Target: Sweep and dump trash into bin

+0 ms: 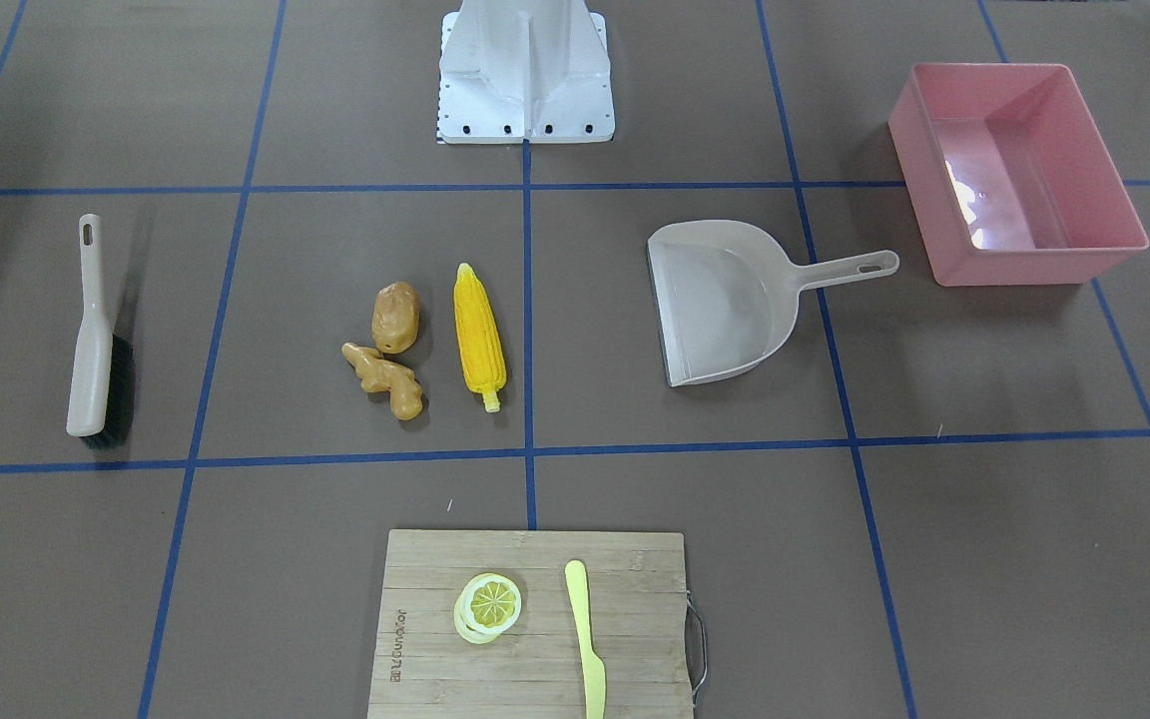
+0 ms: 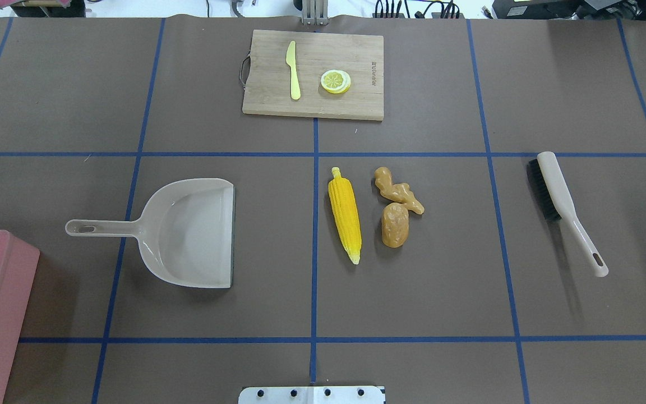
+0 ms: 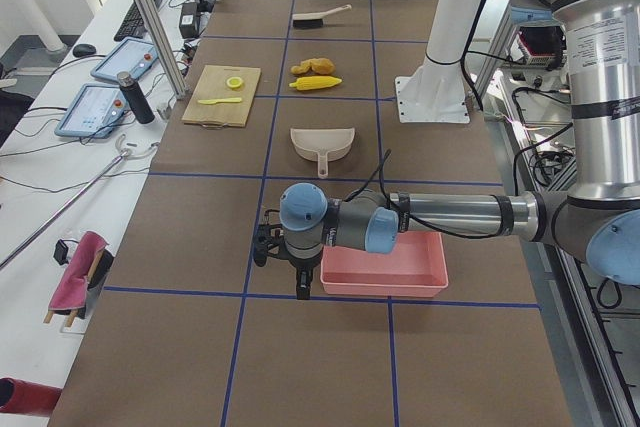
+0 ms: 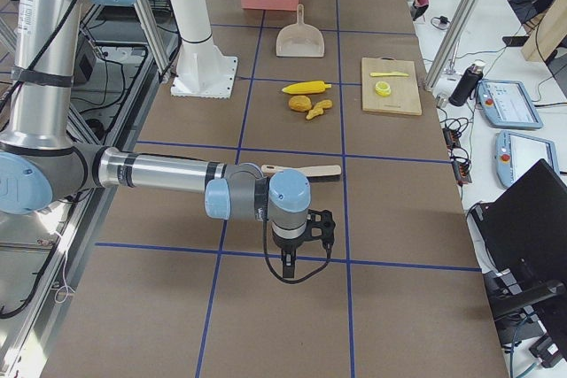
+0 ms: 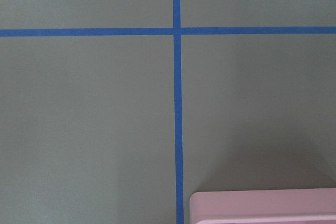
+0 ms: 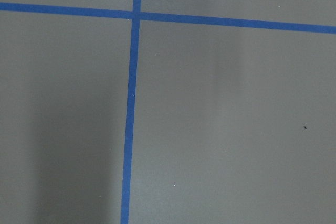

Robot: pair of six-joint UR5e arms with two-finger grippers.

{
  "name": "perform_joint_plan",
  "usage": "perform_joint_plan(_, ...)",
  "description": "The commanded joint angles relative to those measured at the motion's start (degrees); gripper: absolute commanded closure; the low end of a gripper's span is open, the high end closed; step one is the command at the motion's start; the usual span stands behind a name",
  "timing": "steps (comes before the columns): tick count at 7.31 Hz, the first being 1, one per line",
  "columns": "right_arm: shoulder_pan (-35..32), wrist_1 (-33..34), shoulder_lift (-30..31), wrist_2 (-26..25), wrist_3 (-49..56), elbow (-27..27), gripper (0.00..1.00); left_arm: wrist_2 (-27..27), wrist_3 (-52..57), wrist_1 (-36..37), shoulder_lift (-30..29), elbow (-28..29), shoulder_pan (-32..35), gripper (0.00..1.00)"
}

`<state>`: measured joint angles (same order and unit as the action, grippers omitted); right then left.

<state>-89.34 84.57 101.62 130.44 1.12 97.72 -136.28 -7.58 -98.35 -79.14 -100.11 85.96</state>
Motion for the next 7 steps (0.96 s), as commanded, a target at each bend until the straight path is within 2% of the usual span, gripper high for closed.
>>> perform_joint_plan(1, 0.0, -0.1, 0.0, 0.0, 0.2, -0.3, 0.00, 0.0, -0.1, 0.0, 0.0, 0.0, 0.0, 0.02)
perform_joint_plan(7, -0.1, 0.9, 0.1, 0.3, -0.7, 1.9, 0.00, -0.1, 0.4, 0.1, 0.6, -1.2, 0.2, 0.02)
